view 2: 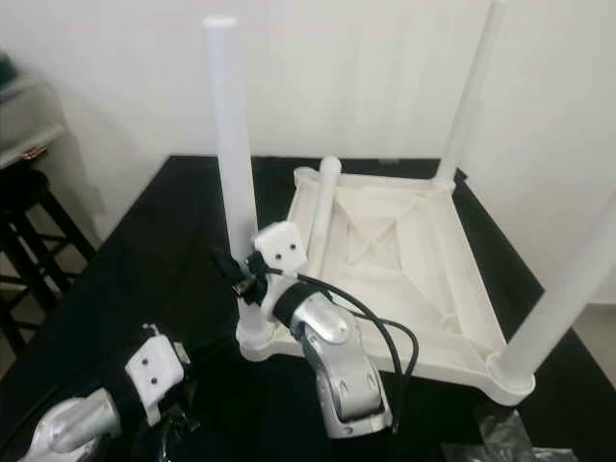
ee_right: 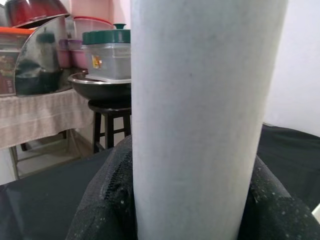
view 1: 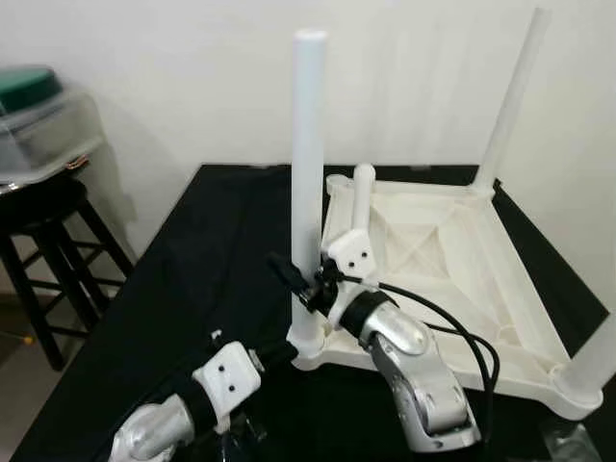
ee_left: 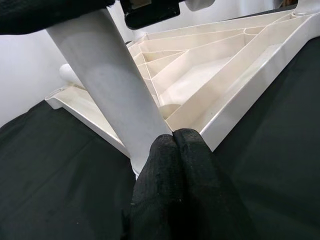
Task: Building children table
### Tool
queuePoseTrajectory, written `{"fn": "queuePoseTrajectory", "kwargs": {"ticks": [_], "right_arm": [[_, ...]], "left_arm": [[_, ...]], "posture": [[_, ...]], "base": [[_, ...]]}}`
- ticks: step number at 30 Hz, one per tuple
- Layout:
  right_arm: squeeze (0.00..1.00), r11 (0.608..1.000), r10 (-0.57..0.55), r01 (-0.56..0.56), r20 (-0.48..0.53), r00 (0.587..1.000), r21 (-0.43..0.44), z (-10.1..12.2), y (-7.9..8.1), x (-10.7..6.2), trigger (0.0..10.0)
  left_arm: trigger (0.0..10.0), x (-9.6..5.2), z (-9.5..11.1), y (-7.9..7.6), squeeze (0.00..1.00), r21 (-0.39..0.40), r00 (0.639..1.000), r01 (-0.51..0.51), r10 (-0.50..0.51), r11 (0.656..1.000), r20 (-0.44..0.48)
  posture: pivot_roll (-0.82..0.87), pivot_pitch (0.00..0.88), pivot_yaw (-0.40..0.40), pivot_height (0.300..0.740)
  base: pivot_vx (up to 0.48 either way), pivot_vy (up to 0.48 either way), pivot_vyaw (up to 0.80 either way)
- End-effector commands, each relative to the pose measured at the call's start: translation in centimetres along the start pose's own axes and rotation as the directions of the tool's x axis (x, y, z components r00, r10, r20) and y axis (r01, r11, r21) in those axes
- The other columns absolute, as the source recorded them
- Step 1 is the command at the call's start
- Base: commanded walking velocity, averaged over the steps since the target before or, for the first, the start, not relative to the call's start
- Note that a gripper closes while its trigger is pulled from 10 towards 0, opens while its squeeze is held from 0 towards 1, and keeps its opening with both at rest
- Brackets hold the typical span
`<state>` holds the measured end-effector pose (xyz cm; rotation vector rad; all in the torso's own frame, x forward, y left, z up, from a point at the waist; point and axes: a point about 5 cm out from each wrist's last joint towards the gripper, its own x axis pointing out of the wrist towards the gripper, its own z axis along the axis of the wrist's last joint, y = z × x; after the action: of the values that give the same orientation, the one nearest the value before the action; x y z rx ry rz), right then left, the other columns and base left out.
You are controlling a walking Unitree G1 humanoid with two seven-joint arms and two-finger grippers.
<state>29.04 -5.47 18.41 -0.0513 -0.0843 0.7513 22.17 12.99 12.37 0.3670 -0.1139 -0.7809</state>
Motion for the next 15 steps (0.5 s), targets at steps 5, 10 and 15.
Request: {"fn": "queuePoseTrajectory", "kwargs": {"ticks": [5,10,15], "right_arm": [[0.0,0.999,0.027,-0.021,-0.235,0.972,0.028,-4.0,1.5,-0.6,0.0],[1.0,0.988,0.075,-0.049,-0.186,0.98,0.145,-2.9,1.6,-0.8,10.0],[1.0,0.948,0.296,-0.291,-0.023,0.955,0.131,-0.6,0.8,-0.9,10.0]], "left_arm": [[10.0,0.1,-0.4,0.2,0.0,0.0,1.0,-0.005,0.005,1.0,-0.023],[10.0,0.1,-0.5,0.2,0.0,-0.004,1.0,-0.01,0.01,1.0,-0.026],[10.0,0.2,-0.6,0.2,0.0,-0.004,1.0,-0.008,0.008,1.0,-0.027]], "posture": [[-0.03,0.031,-0.003,0.74],[-0.03,0.024,-0.002,0.74],[-0.03,0.02,0.0,0.74]], "base": [[0.0,0.0,0.0],[0.0,0.0,0.0],[0.0,0.0,0.0]]}}
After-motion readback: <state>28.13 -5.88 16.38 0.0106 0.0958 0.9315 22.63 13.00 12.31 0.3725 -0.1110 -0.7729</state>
